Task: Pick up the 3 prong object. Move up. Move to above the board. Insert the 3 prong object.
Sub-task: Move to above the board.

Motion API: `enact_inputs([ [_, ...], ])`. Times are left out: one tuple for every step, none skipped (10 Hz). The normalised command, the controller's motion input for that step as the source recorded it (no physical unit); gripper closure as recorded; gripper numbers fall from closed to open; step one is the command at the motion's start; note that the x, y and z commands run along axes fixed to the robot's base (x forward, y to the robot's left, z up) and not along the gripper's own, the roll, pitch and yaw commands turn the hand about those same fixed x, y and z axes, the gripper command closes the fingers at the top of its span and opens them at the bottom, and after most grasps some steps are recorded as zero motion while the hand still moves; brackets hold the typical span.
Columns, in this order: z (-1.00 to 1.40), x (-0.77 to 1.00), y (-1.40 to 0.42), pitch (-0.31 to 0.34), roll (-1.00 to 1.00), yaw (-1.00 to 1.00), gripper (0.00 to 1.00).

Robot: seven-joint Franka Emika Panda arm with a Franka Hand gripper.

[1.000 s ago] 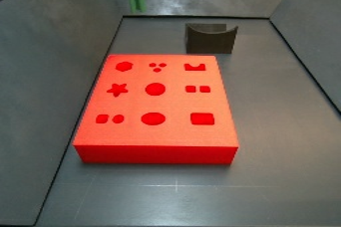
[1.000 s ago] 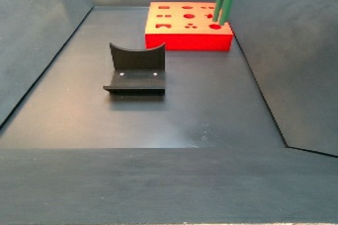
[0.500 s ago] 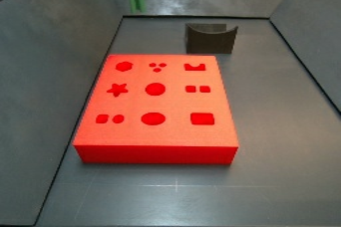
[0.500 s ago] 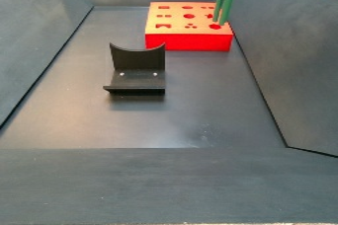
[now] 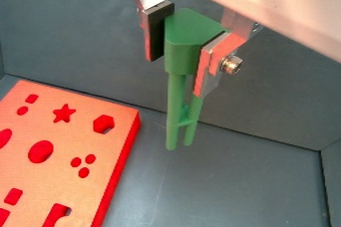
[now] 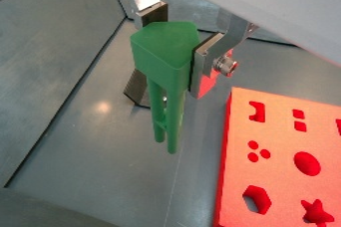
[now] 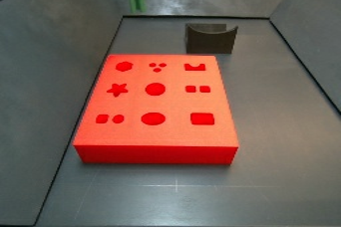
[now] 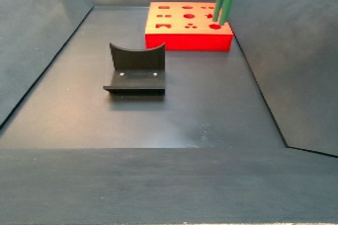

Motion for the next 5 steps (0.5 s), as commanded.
enact_inputs([
  [-0.01,0.04,0.00,0.036,-0.09,0.34,1.00],
  [-0.01,0.04,0.00,0.036,-0.09,0.34,1.00],
  [-0.01,0.04,0.00,0.036,-0.09,0.34,1.00],
  [-0.01,0.04,0.00,0.036,-0.09,0.34,1.00],
  [-0.01,0.04,0.00,0.036,-0.09,0.34,1.00],
])
